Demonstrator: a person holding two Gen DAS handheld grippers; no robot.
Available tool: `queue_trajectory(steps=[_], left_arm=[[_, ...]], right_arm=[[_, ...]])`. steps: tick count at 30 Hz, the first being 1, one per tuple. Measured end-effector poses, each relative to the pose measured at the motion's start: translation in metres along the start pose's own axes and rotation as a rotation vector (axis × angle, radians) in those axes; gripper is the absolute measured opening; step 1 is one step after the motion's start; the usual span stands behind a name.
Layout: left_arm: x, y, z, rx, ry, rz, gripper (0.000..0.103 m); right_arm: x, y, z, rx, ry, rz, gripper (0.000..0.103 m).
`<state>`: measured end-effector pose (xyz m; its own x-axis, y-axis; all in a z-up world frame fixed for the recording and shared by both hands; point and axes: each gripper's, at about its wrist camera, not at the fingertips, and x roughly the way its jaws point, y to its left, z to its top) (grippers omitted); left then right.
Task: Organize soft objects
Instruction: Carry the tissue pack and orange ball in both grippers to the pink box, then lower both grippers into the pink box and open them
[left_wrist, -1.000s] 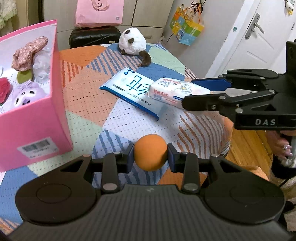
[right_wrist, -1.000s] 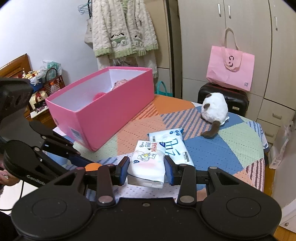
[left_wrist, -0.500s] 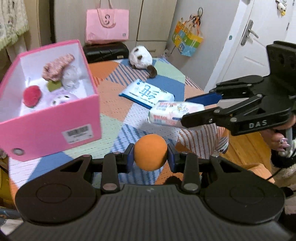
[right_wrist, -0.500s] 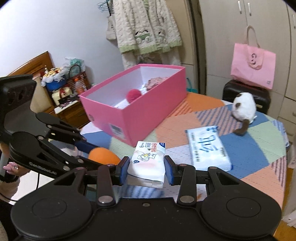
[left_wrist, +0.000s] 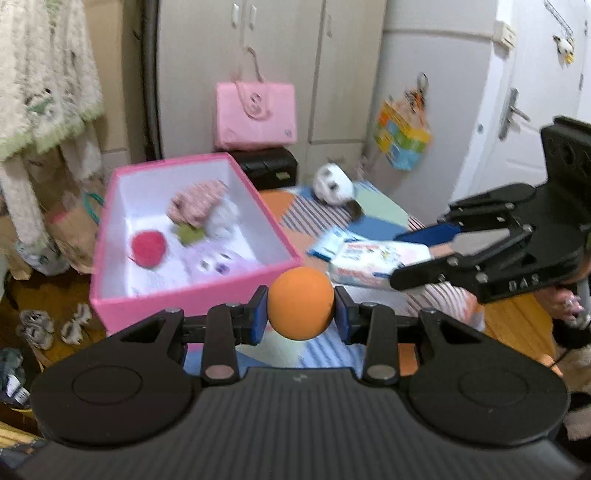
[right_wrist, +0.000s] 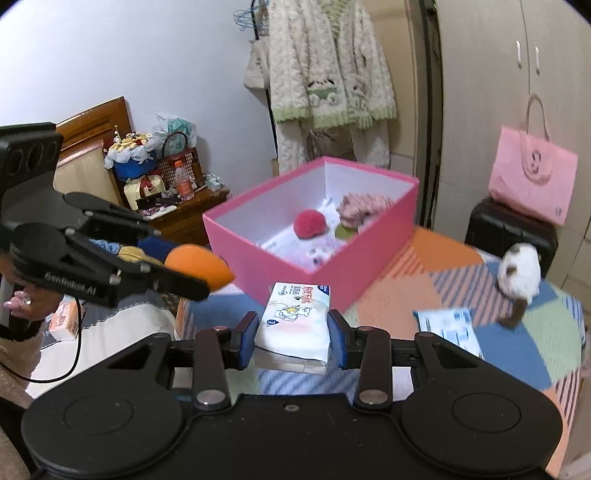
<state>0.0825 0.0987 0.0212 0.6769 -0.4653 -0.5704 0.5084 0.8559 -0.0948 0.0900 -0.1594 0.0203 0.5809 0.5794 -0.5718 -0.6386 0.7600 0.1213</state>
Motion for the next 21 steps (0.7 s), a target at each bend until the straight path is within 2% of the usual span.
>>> queue_trajectory(steps=[7, 14, 21], left_arm=[[0.011, 0.042, 0.023, -0.038, -0.017, 0.059, 0.035], [0.054, 0.082, 0.040, -0.077, 0.011, 0.106, 0.035], [0.094, 0.119, 0.045, -0.131, 0.059, 0.108, 0.035]], right_arm=[[0.033, 0.011, 0.033, -0.049, 0.002, -0.025, 0.045], [0.078, 0.015, 0.071, -0.120, 0.008, -0.068, 0.045], [0.138, 0.002, 0.098, -0.116, 0.082, -0.051, 0.044]])
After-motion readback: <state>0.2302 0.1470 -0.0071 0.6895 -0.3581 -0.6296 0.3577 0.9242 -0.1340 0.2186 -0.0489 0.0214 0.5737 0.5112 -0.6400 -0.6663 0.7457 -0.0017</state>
